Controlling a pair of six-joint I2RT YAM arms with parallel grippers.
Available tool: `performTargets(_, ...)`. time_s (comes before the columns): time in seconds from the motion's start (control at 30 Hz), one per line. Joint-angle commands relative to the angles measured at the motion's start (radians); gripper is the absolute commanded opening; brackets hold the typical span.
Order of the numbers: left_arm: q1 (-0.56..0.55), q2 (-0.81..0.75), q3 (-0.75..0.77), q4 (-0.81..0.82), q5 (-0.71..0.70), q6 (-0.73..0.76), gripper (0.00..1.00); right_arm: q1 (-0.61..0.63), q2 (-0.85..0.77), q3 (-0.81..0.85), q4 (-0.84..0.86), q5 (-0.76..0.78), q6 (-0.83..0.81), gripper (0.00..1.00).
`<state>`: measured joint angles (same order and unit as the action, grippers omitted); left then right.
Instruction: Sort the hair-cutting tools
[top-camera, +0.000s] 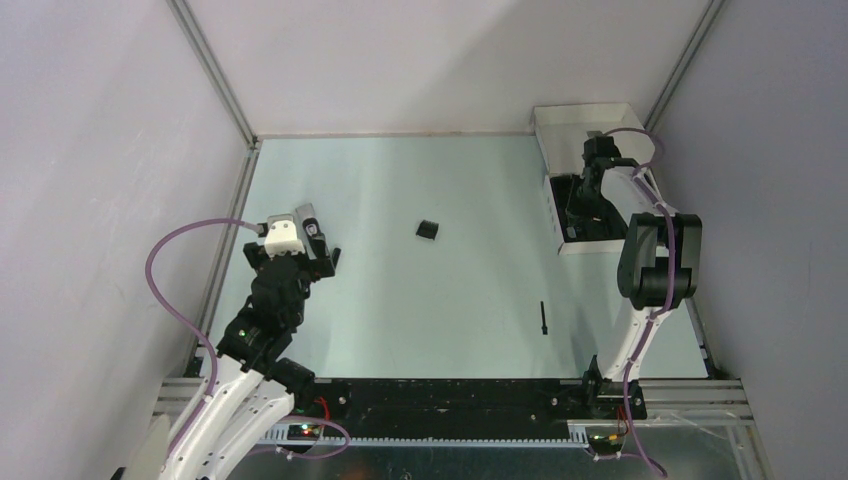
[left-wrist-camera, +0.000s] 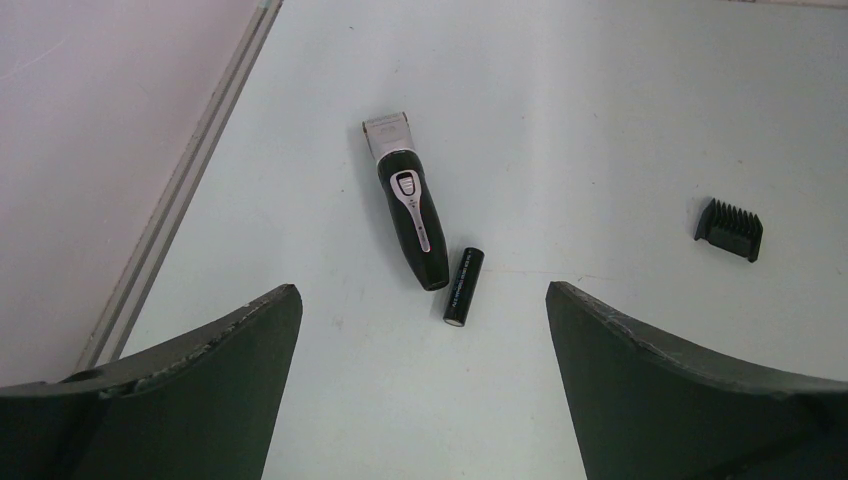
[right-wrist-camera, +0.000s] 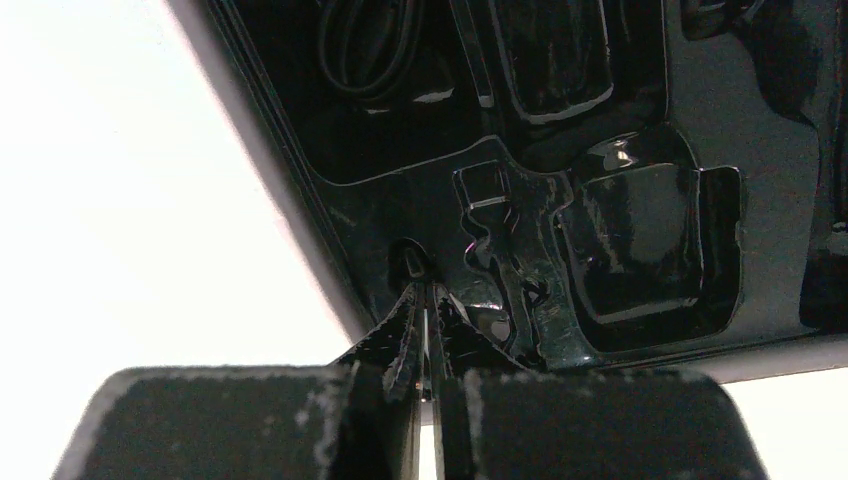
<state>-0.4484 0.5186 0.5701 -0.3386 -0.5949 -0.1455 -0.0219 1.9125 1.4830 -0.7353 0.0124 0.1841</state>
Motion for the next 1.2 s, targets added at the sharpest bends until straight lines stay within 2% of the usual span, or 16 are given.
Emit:
performTargets(0.0, 0.005, -0.005, -0.005, 0.034, 0.0, 0.02, 1.0, -0.002, -0.022, -0.012, -0.022, -0.014, 0.013, 0.07)
performTargets(0.2, 0.005, 0.004, 0.015, 0.01, -0.002, -0.005, 1.0, 0.011, -0.122, 0.023, -0.055, -0.021, 0.018, 0.12)
performTargets(0.33, 0.005, 0.045, 0.057, -0.035, 0.0, -0.049, 1.0, 0.041, -0.228, 0.008, -0.084, -0.016, 0.041, 0.27)
performTargets(0.5, 0.006, 0.116, 0.133, -0.102, 0.008, -0.129, 1.0, 0.101, -0.379, -0.089, -0.115, -0.016, 0.105, 0.5)
performTargets(0.63, 0.031, 0.224, 0.177, -0.15, 0.046, -0.223, 1.0, 0.161, -0.486, -0.193, -0.107, -0.012, 0.144, 0.61)
performTargets(0.77, 0.08, 0.364, 0.218, -0.178, 0.106, -0.28, 0.99, 0.232, -0.555, -0.258, -0.085, -0.013, 0.158, 0.63)
performTargets(0.93, 0.169, 0.534, 0.229, -0.183, 0.221, -0.346, 0.94, 0.346, -0.579, -0.29, -0.048, 0.017, 0.157, 0.64)
performTargets(1.17, 0.264, 0.72, 0.231, -0.134, 0.352, -0.349, 0.75, 0.423, -0.604, -0.351, 0.016, -0.05, 0.188, 0.65)
